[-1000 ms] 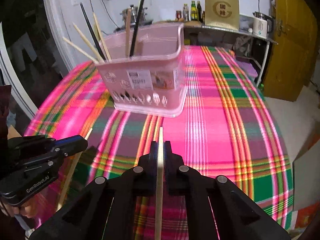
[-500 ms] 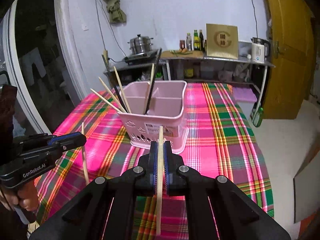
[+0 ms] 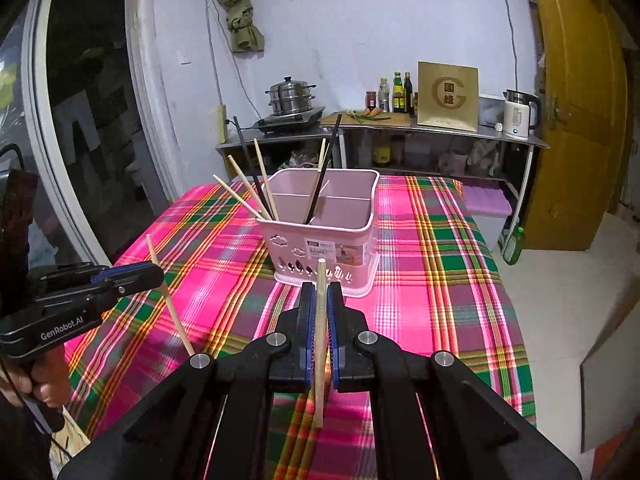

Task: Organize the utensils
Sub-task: 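Lift both held chopsticks and carry them above the pink basket, then lower both chopsticks into the pink basket and open both tools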

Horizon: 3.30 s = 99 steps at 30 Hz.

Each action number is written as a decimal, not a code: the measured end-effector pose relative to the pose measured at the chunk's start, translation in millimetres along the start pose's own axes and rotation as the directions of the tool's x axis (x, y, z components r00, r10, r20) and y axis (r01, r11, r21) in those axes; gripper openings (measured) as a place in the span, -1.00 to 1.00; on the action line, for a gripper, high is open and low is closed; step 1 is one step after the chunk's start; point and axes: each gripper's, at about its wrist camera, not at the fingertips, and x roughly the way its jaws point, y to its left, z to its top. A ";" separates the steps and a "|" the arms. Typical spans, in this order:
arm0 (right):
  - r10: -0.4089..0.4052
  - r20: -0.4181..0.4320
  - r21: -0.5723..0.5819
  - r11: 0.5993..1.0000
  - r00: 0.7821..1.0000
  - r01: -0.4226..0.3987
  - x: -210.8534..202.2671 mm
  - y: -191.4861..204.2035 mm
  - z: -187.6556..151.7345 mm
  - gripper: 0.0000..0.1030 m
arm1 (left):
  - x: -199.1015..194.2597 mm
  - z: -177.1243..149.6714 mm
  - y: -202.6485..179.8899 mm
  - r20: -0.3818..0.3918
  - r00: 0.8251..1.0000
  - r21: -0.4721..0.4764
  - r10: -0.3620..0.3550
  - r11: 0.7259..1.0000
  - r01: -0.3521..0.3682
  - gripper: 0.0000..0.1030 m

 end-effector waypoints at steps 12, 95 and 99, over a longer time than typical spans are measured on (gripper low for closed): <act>-0.005 0.043 -0.018 1.000 0.999 0.006 -32.8 7.7 -7.4 -0.89 | -27.7 -7.0 -3.8 0.038 0.999 -0.003 -0.001 1.000 0.001 -0.91; 0.032 0.154 0.044 0.998 0.988 -0.039 135.3 -0.4 94.3 -0.90 | 120.5 108.2 28.9 0.069 0.997 0.029 0.039 0.999 -0.041 -0.91; 0.033 0.142 0.040 0.998 0.989 -0.039 135.7 0.1 93.6 -0.89 | 121.4 108.2 28.2 0.068 0.997 0.026 0.039 0.999 -0.041 -0.91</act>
